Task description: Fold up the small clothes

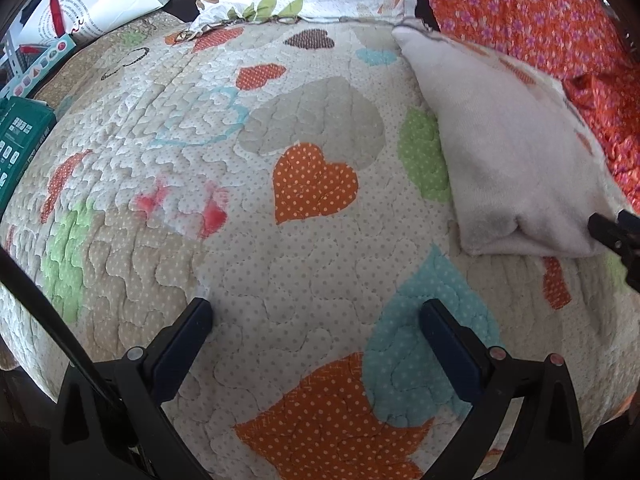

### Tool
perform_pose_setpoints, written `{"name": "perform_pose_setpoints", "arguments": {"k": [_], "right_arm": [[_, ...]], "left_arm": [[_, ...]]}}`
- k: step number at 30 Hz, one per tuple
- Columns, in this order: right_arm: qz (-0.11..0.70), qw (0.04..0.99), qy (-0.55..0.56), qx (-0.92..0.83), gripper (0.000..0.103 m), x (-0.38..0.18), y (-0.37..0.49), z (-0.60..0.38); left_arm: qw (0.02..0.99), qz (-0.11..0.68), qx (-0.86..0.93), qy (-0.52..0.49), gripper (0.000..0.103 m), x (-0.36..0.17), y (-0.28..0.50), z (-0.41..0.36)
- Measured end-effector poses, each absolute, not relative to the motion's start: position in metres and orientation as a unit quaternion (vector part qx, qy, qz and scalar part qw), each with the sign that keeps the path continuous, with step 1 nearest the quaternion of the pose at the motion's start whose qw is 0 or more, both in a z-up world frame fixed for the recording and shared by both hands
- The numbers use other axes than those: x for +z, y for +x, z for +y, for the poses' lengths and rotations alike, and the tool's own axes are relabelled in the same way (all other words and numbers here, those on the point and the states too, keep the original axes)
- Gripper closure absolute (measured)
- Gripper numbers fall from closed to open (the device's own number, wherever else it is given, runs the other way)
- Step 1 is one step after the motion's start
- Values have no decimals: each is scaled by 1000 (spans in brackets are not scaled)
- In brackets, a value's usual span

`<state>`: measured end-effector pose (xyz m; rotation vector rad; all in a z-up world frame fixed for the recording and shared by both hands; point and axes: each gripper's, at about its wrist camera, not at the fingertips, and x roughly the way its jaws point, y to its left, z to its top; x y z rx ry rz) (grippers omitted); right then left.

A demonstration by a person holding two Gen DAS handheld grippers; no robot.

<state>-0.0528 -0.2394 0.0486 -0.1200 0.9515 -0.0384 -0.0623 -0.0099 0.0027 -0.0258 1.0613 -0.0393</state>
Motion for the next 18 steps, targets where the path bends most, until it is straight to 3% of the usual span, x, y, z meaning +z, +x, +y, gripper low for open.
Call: {"name": "perform_pose_setpoints", "arguments": {"k": [13, 18], "right_arm": [[445, 888, -108, -43, 24, 46, -56, -232], [435, 892, -118, -43, 23, 48, -59, -227]], "left_arm": [[925, 378, -20, 17, 0, 66, -76, -16], [927, 376, -20, 9, 0, 69, -73, -13]]}}
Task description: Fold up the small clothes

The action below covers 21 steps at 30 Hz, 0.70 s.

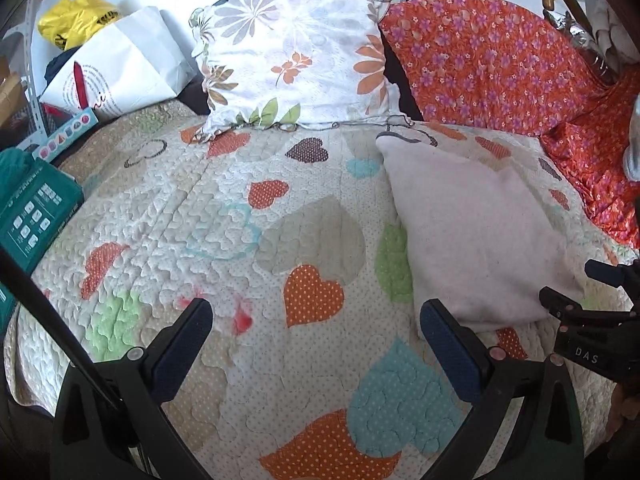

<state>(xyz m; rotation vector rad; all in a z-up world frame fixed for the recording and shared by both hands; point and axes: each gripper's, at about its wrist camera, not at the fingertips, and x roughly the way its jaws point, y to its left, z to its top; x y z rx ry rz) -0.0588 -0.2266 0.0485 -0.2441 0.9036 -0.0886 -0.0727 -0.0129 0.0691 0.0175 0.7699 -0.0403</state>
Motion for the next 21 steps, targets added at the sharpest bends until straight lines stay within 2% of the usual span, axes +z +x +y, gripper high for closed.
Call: {"name": "perform_pose_setpoints", "arguments": {"k": [21], "right_arm": [[455, 876, -121, -109, 20, 46, -60, -249]], "left_arm": [[914, 406, -7, 18, 0, 51, -68, -11]]}}
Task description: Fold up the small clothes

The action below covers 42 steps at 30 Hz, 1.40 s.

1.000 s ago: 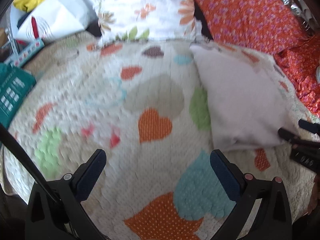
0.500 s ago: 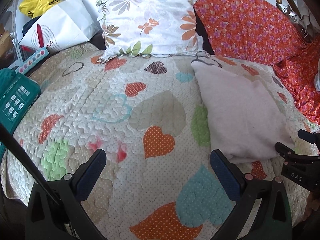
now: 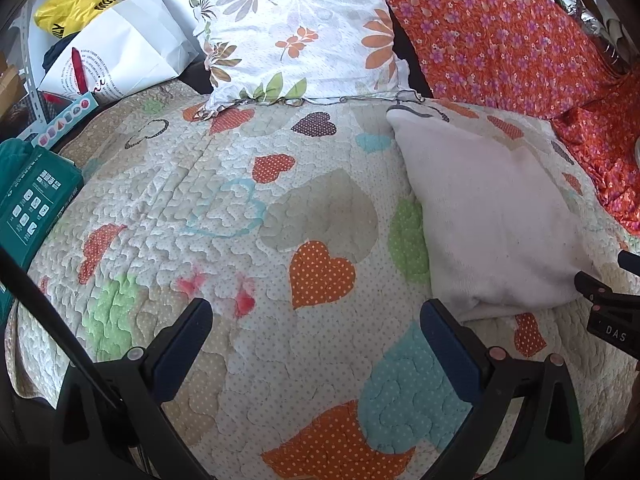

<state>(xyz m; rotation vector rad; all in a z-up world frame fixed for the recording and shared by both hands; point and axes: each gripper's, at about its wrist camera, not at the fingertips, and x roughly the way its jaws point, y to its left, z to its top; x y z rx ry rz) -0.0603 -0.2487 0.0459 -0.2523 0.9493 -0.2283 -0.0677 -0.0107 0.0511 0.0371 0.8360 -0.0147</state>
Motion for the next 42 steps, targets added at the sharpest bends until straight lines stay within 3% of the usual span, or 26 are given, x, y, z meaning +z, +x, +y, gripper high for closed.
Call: {"name": "perform_pose_setpoints", "arguments": {"k": [42], "right_arm": [[465, 871, -115, -107, 17, 38, -56, -249]], "left_arm": [[903, 430, -6, 13, 0, 43, -58, -11]]}}
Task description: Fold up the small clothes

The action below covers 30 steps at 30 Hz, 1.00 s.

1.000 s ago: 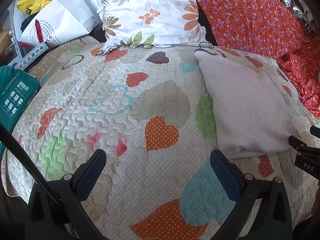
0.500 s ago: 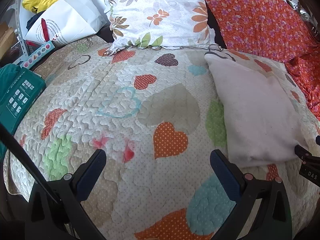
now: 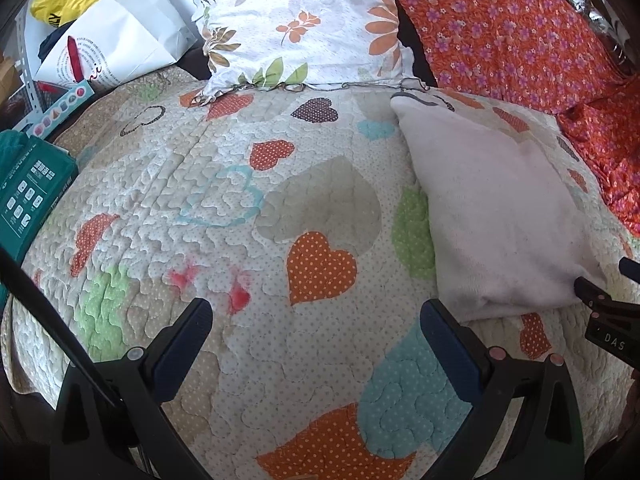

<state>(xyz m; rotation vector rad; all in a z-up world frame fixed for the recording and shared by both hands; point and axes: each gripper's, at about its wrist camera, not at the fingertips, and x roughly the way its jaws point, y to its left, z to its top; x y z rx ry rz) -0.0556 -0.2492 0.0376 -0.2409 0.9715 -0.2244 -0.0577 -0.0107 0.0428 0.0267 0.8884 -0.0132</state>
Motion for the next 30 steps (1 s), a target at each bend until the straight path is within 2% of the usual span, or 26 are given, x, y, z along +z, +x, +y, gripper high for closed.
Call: {"name": "perform_pose_setpoints", "arguments": {"k": [30], "right_arm": [[467, 870, -117, -110, 15, 36, -61, -247]], "left_arm": [[892, 451, -25, 0, 0, 37, -57, -12]]}}
